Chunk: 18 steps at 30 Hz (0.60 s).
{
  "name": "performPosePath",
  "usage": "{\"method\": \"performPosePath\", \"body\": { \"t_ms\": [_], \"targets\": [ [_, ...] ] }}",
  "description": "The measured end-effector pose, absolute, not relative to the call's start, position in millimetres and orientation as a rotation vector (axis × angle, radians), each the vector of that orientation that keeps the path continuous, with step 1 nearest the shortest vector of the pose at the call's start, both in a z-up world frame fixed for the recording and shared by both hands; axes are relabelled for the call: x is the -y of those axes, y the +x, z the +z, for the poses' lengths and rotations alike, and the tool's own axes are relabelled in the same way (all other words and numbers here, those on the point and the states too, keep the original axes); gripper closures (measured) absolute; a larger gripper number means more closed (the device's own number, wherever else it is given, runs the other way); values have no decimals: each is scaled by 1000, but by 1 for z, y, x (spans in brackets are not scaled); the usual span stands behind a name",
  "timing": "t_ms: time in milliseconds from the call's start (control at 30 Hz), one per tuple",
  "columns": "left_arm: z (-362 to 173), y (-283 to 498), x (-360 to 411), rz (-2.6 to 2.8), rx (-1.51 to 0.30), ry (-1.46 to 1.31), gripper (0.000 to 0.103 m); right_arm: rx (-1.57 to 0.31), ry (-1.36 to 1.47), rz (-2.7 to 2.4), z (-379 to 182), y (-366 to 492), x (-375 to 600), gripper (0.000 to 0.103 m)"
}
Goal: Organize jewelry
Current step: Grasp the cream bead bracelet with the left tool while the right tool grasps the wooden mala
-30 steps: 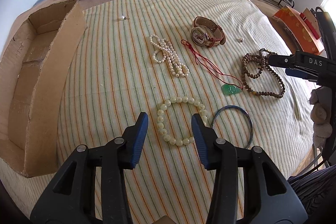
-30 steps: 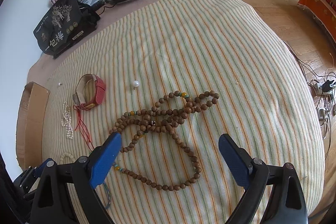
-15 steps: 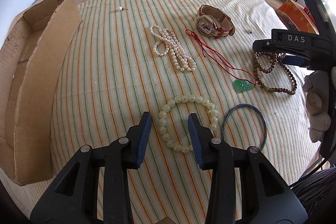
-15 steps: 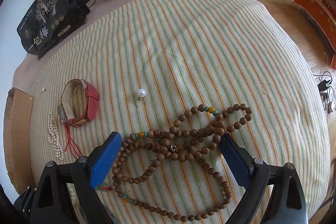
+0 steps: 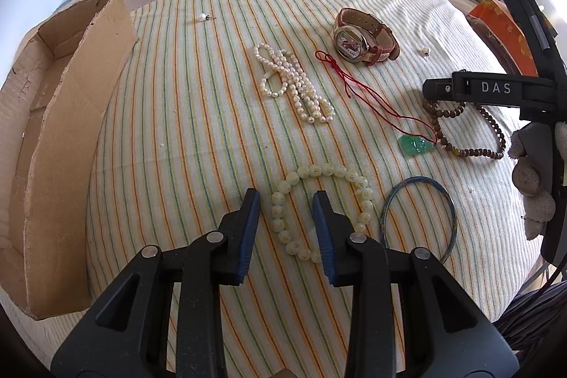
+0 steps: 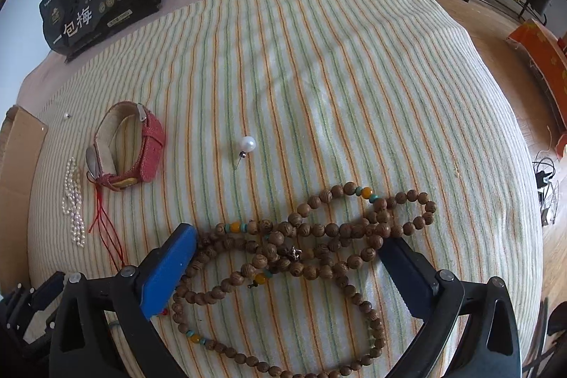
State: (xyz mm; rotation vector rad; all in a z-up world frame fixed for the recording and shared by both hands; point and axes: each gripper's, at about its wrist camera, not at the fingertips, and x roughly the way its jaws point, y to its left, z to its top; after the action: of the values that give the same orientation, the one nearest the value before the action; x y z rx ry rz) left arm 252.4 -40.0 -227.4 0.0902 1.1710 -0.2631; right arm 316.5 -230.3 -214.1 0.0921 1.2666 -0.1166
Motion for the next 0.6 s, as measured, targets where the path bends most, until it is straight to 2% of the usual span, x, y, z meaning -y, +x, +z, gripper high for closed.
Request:
{"method": "performPosePath", "body": {
  "t_ms": [200,300,400,433,467,500,533,600],
  "targets": [
    [-228,256,33,-248,-1174,70,89,-1260,66,-68,-213,314,232,3],
    [-228,256,32,-246,-1170,65,94,-1244,53,-58,-210,310,234,13],
    [-227,256,33,-244,-1167,64,95,-1225,47,-57,-204,305,238,34],
    [-227,256,33,-244,-1166,63,96,-1219,53,-48,-202,304,239,45],
    [-227,256,33,-244,-1165,61,96,-1213,48,-52,-200,305,240,62],
    [-227,256,33,-245,-1165,58,97,-1216,39,-57,-200,306,240,71],
    [-226,256,32,-247,-1164,54,97,-1218,24,-62,-201,306,240,77],
    [-225,257,31,-250,-1165,41,97,-1213,16,-50,-202,309,239,78]
  ]
}}
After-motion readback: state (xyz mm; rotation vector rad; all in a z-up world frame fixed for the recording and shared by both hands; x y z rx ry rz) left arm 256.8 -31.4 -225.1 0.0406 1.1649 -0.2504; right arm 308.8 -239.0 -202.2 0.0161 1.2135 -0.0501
